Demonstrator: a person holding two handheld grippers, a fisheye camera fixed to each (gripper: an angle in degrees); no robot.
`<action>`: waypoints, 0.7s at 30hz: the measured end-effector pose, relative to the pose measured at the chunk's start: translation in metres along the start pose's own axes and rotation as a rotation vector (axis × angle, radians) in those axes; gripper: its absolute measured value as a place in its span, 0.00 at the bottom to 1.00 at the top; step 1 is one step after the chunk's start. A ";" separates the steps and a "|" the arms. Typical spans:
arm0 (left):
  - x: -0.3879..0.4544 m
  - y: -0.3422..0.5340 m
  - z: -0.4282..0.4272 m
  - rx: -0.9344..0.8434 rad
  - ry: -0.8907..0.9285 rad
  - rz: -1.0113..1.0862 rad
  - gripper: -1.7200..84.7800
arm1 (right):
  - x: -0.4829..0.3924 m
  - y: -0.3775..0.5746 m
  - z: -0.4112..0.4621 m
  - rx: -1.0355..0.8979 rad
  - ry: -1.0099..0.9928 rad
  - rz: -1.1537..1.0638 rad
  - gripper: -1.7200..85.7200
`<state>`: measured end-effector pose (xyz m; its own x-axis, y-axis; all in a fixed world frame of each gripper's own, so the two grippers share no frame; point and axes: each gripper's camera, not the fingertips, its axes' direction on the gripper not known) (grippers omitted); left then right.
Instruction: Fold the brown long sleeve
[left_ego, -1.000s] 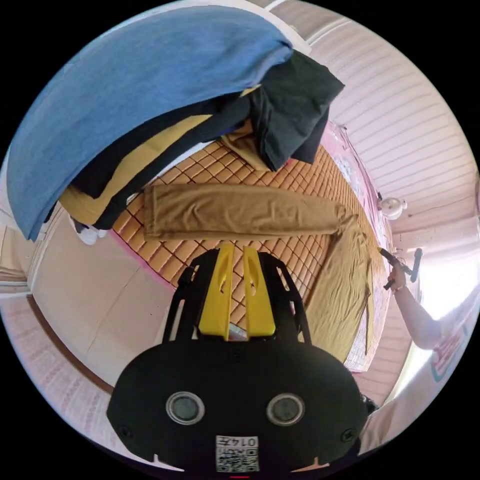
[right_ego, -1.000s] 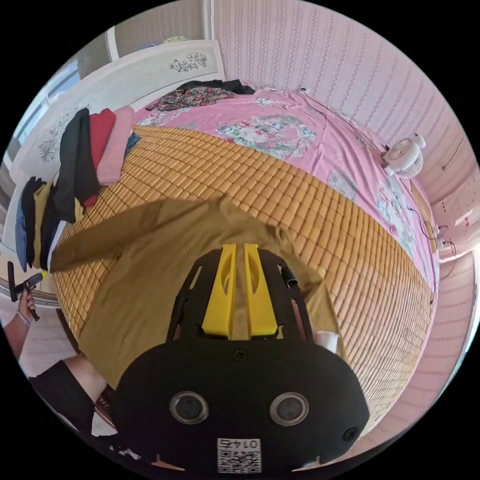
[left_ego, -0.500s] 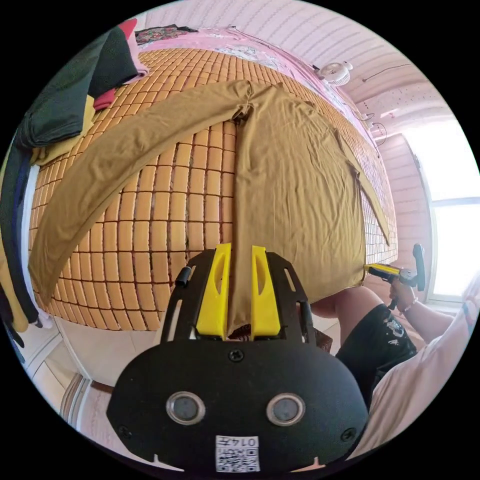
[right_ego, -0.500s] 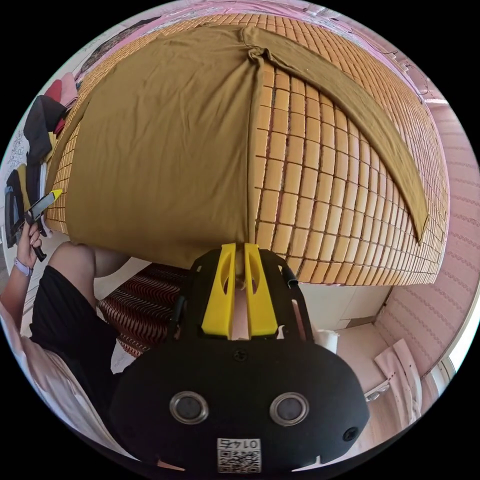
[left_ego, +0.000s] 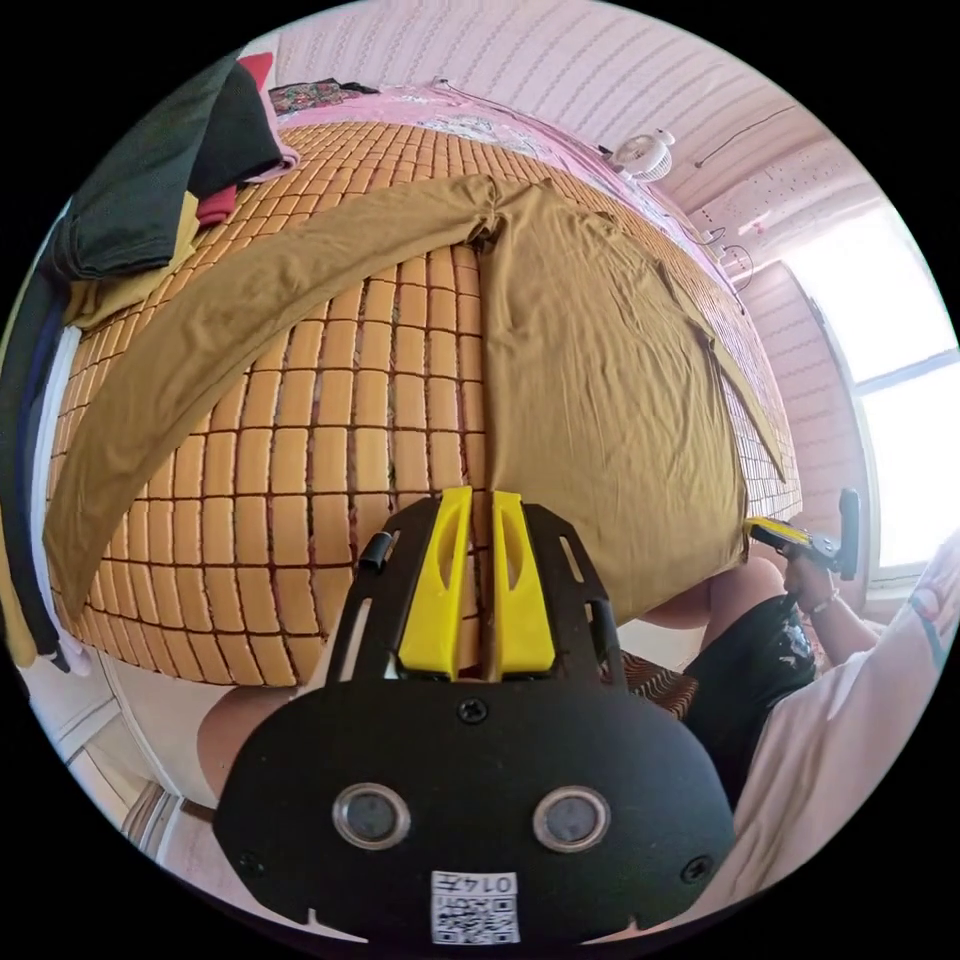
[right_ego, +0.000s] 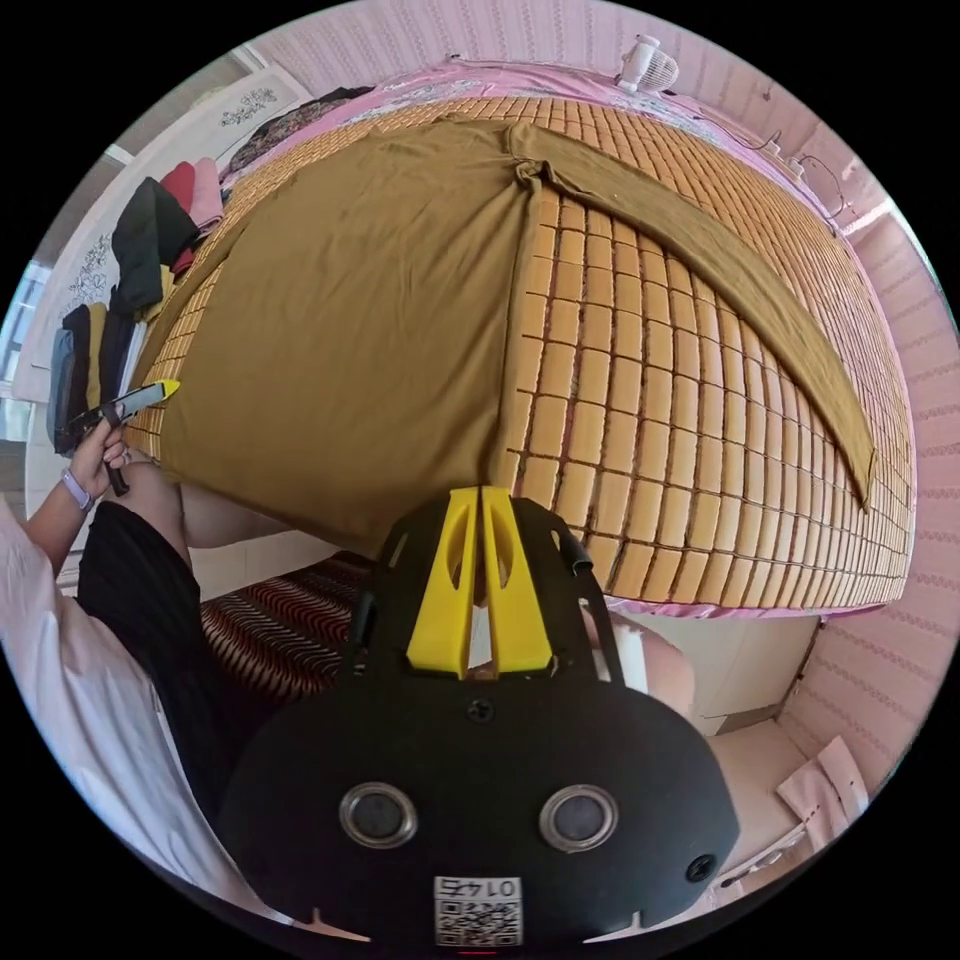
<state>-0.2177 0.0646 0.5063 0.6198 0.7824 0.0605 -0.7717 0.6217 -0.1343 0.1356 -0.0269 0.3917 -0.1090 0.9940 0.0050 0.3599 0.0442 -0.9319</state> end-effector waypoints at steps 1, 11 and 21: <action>-0.003 0.005 0.000 0.032 0.016 -0.013 0.05 | 0.002 0.005 -0.003 0.011 -0.014 0.012 0.01; -0.006 0.059 -0.024 0.162 0.179 -0.066 0.08 | 0.019 0.052 -0.040 0.011 0.063 0.072 0.08; 0.014 0.079 -0.019 0.101 0.035 -0.029 0.08 | 0.025 0.069 -0.011 -0.130 -0.063 0.106 0.10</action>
<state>-0.2675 0.1238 0.4778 0.6456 0.7632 0.0278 -0.7625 0.6462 -0.0321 0.1678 0.0018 0.3313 -0.1204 0.9858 -0.1168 0.4884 -0.0436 -0.8716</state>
